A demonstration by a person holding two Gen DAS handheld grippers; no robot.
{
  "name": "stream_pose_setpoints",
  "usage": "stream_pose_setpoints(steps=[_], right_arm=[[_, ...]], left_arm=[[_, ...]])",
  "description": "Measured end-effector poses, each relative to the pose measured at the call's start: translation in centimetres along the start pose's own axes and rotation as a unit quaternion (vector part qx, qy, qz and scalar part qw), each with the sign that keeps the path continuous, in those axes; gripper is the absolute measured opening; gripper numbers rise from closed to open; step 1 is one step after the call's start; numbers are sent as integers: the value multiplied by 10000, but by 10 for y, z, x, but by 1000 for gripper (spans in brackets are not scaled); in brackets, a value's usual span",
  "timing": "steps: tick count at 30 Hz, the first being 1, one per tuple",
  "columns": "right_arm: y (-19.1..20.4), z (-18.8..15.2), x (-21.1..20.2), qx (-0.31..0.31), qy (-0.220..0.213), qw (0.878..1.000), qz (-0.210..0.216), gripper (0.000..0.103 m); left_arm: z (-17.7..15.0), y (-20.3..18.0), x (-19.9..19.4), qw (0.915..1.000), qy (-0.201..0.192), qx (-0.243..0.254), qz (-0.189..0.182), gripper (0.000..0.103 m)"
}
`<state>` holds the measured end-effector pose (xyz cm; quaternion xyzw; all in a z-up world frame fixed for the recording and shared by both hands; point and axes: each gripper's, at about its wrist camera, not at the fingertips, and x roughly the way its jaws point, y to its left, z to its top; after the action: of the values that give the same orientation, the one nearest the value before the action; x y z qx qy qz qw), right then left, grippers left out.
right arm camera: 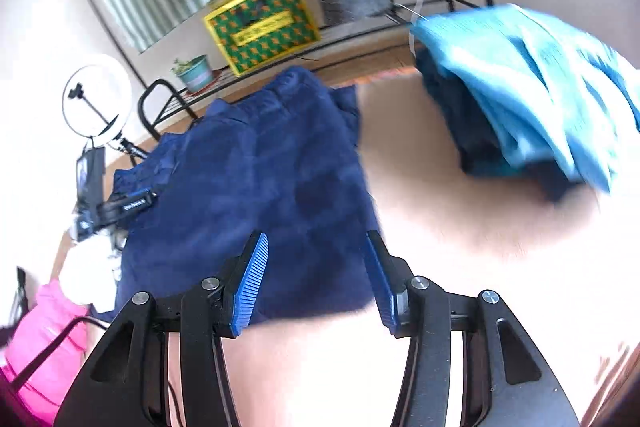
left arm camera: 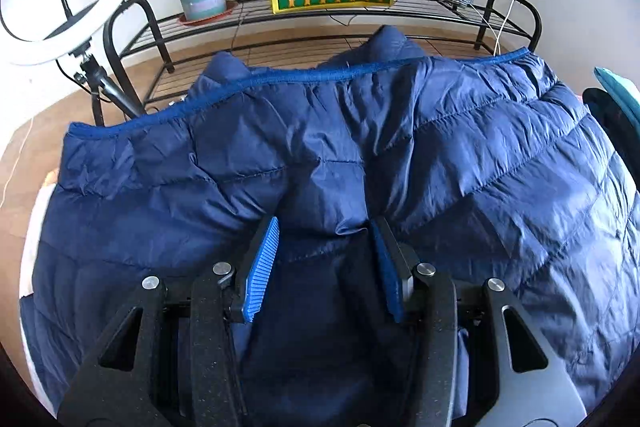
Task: Fold large clothes
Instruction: 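Release the folded hem on the jacket with both grippers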
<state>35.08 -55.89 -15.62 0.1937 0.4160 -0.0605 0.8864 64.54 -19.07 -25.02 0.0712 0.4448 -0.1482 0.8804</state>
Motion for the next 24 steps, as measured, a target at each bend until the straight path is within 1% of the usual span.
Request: stream_pose_setpoints(steps=[2, 4, 5, 6, 8, 10, 11, 13, 16, 18, 19, 21, 22, 23, 24], right_arm=[[-7, -6, -1, 136, 6, 9999, -61, 56], [-12, -10, 2, 332, 71, 9994, 2, 57], [-13, -13, 4, 416, 111, 9991, 54, 58], [-14, -16, 6, 466, 143, 9988, 89, 59], [-17, -23, 13, 591, 224, 9980, 75, 71], [-21, -30, 20, 881, 338, 9955, 90, 72], [-24, -33, 23, 1030, 393, 9938, 142, 72], [-28, -37, 30, 1276, 452, 9905, 221, 72], [-31, -39, 45, 1668, 495, 9840, 391, 72], [-31, -38, 49, 1849, 398, 9808, 466, 74], [-30, -35, 50, 1905, 331, 9800, 462, 74], [-30, -31, 54, 2007, 209, 9780, 527, 73], [-30, -32, 56, 2030, 190, 9776, 530, 65], [-28, -31, 58, 2015, 196, 9778, 547, 42], [-24, -29, 60, 1941, 237, 9793, 527, 31]], left_arm=[[2, 3, -11, 9999, -6, -122, 65, 49], [-1, 8, -41, 9995, -223, -222, -75, 49], [-7, 9, -61, 9990, -330, -246, -185, 49], [-11, 8, -72, 9987, -365, -234, -273, 49], [-30, 5, -98, 9980, -433, -163, -431, 49], [-49, -2, -110, 9982, -356, -20, -472, 49], [-59, -7, -111, 9985, -290, 81, -459, 49], [-68, -15, -109, 9989, -206, 133, -401, 49], [-80, -24, -99, 9989, -51, 6, -459, 49], [-87, -31, -90, 9993, -43, 138, -339, 48], [-91, -36, -82, 9993, -21, 295, -230, 49], [-98, -40, -79, 9988, -158, 441, -106, 49], [-99, -40, -79, 9988, -206, 427, -108, 49], [-98, -38, -81, 9991, -163, 373, -125, 49], [-98, -36, -82, 9993, -104, 324, -131, 49]])
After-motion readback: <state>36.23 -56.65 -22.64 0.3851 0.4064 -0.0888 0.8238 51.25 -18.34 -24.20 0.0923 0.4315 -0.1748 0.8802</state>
